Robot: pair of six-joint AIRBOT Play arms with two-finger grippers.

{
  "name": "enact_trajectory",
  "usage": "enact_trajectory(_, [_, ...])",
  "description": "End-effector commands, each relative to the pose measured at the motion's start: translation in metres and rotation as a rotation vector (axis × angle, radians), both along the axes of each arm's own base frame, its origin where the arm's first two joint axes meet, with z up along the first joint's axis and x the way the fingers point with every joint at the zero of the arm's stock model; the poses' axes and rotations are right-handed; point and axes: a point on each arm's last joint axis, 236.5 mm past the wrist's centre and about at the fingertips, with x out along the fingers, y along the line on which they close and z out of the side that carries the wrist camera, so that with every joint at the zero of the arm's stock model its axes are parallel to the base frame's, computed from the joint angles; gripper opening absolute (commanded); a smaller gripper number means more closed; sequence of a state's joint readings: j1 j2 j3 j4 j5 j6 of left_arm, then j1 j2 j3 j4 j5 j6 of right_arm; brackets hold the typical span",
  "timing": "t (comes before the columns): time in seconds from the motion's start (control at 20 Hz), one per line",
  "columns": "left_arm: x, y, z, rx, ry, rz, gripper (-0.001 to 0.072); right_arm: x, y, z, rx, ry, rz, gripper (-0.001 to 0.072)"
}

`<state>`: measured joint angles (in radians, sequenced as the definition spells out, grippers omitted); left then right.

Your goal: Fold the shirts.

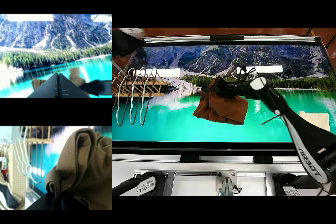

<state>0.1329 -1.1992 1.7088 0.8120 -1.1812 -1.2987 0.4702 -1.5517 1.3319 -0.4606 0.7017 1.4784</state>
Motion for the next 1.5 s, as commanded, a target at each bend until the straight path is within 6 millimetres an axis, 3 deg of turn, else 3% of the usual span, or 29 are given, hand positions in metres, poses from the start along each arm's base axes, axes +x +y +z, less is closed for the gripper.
enact_trajectory(0.0, [-0.019,0.006,0.005,0.022,0.012,-0.005,0.0027,0.008,0.035,-0.043,0.009,0.056,-0.014,0.0071])
enact_trajectory(0.2, [-0.025,0.003,-0.001,0.036,0.036,-0.029,0.0028,0.013,0.034,-0.073,-0.003,0.135,-0.053,0.0098])
enact_trajectory(0.25, [-0.025,0.003,-0.001,0.036,0.034,-0.029,0.0027,0.014,0.034,-0.075,-0.005,0.135,-0.053,0.026])
enact_trajectory(0.3, [-0.024,0.004,0.0,0.036,0.032,-0.028,0.0027,0.014,0.033,-0.074,-0.008,0.128,-0.051,0.0498])
enact_trajectory(0.45, [-0.024,0.004,0.0,0.038,0.031,-0.028,0.0027,0.016,0.022,-0.059,0.002,0.115,-0.041,0.0507])
enact_trajectory(0.55, [-0.024,0.004,0.0,0.038,0.032,-0.029,0.0027,0.011,0.003,-0.041,-0.022,0.095,0.014,0.0507])
enact_trajectory(0.65, [-0.024,0.004,0.0,0.038,0.031,-0.028,0.0028,0.004,-0.04,-0.035,-0.144,0.073,0.064,0.0507])
enact_trajectory(0.7, [-0.024,0.004,0.0,0.038,0.031,-0.028,0.0028,0.001,-0.076,-0.038,-0.249,0.087,0.062,0.0507])
enact_trajectory(0.75, [-0.024,0.004,0.0,0.038,0.031,-0.029,0.0028,-0.004,-0.115,-0.047,-0.372,0.121,0.051,0.0508])
enact_trajectory(0.85, [-0.024,0.004,0.0,0.038,0.032,-0.029,0.0028,-0.025,-0.209,-0.074,-0.638,0.288,0.007,0.0625])
enact_trajectory(0.9, [-0.024,0.004,0.0,0.038,0.032,-0.029,0.0028,-0.042,-0.239,-0.087,-0.699,0.382,0.015,0.0624])
enact_trajectory(0.95, [-0.024,0.004,0.0,0.038,0.032,-0.029,0.0028,-0.053,-0.25,-0.098,-0.685,0.449,0.015,0.0624])
enact_trajectory(1.05, [-0.024,0.004,0.0,0.038,0.032,-0.029,0.0028,-0.057,-0.237,-0.12,-0.558,0.483,-0.018,0.0624])
enact_trajectory(1.15, [-0.024,0.004,0.0,0.037,0.032,-0.029,0.0028,-0.044,-0.205,-0.134,-0.393,0.451,-0.071,0.0624])
enact_trajectory(1.25, [-0.024,0.003,0.0,0.037,0.032,-0.029,0.0028,-0.041,-0.185,-0.149,-0.306,0.461,-0.061,0.0624])
enact_trajectory(1.45, [-0.024,0.003,0.0,0.037,0.032,-0.029,0.0028,-0.033,-0.159,-0.16,-0.166,0.476,-0.029,0.0624])
